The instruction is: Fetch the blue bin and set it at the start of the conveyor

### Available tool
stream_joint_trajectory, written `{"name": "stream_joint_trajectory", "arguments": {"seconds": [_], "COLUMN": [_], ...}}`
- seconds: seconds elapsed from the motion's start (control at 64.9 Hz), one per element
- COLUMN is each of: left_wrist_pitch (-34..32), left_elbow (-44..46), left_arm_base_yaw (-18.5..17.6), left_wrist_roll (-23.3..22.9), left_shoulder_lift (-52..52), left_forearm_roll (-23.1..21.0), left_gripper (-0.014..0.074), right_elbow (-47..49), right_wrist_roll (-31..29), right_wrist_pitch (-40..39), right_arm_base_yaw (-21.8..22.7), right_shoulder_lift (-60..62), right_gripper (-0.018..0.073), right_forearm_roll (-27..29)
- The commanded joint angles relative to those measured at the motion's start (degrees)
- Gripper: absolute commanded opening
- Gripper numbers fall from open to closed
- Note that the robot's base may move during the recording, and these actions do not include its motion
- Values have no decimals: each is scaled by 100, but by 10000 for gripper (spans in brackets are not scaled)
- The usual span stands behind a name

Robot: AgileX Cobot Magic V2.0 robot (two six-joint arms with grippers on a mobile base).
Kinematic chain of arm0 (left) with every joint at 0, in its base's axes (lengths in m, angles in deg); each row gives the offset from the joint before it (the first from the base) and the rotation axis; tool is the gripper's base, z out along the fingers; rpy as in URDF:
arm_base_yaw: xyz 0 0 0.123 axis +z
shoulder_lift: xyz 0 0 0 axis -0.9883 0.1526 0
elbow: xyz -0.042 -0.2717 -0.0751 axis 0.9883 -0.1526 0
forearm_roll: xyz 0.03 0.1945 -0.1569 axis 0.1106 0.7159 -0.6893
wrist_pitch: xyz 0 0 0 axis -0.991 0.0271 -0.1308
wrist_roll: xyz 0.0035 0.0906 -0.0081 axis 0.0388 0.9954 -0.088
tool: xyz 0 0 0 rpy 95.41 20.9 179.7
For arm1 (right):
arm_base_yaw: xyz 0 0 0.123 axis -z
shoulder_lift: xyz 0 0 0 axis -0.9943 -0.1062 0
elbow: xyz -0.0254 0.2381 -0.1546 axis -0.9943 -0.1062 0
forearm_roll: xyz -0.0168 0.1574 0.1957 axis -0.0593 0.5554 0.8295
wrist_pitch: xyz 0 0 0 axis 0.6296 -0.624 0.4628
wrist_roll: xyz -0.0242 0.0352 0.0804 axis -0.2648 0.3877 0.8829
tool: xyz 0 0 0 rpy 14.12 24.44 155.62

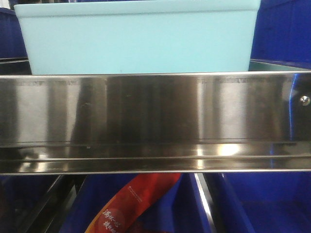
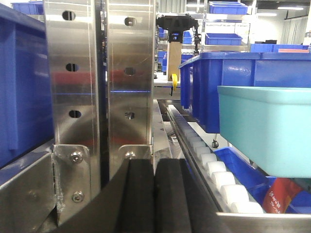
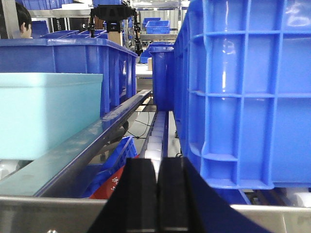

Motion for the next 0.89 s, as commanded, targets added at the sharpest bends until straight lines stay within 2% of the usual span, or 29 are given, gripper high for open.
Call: {"name": "stream_joint_trajectory", "arguments": {"seconds": [0.0,0.678,0.786,0.879], "left_wrist_pitch": [-91,-121,-217,-203], "left_elbow": [9,9,9,9], "left_arm_base_yaw": [-34,-33,-33,-33], "left_wrist_roll": [17,17,17,17], "left_shoulder_lift": [-30,-30,-30,-30], "left_forearm_roll": [30,30,20,-306], "left_gripper": [-111,-111,-111,-111], "right_elbow": [-1,-1,-1,-1], "right_wrist_roll": [5,-21,-21,-21], "right_wrist_pitch": [-123,-133,-589,-884], "right_arm_base_yaw": [-13,-13,-13,-13], "right_shoulder_lift": [17,17,17,17], "right_gripper": [-163,-163,-163,-163], "right_forearm_roll": [-46,-46,-46,-46]}}
